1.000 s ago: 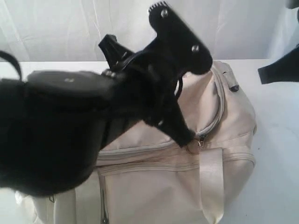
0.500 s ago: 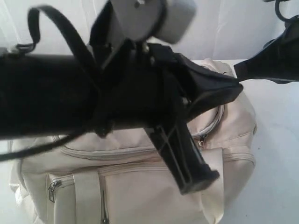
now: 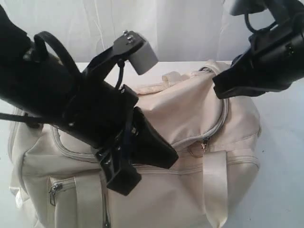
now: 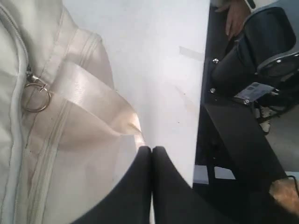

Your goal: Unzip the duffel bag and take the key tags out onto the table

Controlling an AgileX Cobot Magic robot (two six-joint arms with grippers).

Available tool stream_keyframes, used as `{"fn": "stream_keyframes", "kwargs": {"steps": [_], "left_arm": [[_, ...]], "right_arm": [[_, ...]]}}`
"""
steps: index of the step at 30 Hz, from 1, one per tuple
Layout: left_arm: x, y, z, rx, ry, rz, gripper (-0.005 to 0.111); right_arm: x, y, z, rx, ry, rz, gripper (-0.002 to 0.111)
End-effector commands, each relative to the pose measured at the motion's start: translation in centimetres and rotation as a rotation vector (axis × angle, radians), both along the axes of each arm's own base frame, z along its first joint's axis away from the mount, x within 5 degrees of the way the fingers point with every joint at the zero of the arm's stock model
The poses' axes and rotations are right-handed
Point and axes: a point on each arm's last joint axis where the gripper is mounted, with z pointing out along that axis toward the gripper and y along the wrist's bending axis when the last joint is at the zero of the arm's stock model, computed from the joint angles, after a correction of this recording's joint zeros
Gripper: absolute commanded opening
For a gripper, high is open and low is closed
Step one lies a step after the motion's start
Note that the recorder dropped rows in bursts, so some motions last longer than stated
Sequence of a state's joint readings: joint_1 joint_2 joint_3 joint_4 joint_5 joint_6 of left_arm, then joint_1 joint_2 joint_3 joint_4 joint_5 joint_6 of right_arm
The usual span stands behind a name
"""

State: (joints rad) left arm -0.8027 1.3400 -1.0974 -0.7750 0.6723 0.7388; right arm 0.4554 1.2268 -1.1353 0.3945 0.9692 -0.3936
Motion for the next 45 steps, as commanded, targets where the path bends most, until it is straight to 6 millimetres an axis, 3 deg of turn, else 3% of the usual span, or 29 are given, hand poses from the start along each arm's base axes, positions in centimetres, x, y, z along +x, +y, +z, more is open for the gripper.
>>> {"fn": "stream_keyframes", "kwargs": {"steps": [1,5,8,14,16,19,24,27,33,38,42,45], "left_arm": [[0.3,-1.3,-1.8,0.075,0.021,0.070,0.000],[0.9,-3.2,-4.2,0.117,0.007,0.138,0.000],[1.6,-4.7,-5.7,0.125,-0.001,0.161,0.000],[2.7,-6.4,-7.9,0.138,-0.063,0.197,0.000],[3.1,-6.7,-8.4,0.138,-0.071,0.213,0.000],[3.6,-6.9,-8.7,0.127,-0.101,0.233,0.008],[3.9,-6.8,-8.8,0.144,-0.189,0.210,0.038],[4.1,-6.6,-8.9,0.173,-0.256,0.174,0.049],[4.3,-6.5,-8.9,0.200,-0.332,0.135,0.050],[3.8,-6.8,-8.9,0.206,-0.351,0.093,0.050],[2.8,-7.3,-9.1,0.217,-0.468,-0.040,0.050],[2.6,-7.3,-9.6,0.217,-0.539,-0.079,0.050]], "right_arm": [[2.7,-2.1,0.4,-0.028,-0.040,-0.203,0.000],[3.4,-2.9,0.2,-0.057,-0.031,-0.289,0.001],[3.6,-2.5,-0.3,-0.058,-0.009,-0.278,0.013],[4.3,-1.0,-2.0,-0.076,0.054,-0.237,0.070],[4.5,-0.4,-2.7,-0.068,0.089,-0.225,0.079],[5.0,0.5,-4.0,-0.079,0.137,-0.207,0.078],[5.8,1.4,-5.8,-0.106,0.194,-0.196,0.077],[6.2,1.6,-6.6,-0.116,0.221,-0.199,0.075],[6.5,1.9,-7.4,-0.109,0.261,-0.207,0.057],[6.5,1.9,-7.4,-0.103,0.264,-0.208,0.026],[6.5,2.0,-7.4,-0.099,0.269,-0.208,0.000],[6.4,2.0,-7.4,-0.102,0.274,-0.206,0.000]]}}
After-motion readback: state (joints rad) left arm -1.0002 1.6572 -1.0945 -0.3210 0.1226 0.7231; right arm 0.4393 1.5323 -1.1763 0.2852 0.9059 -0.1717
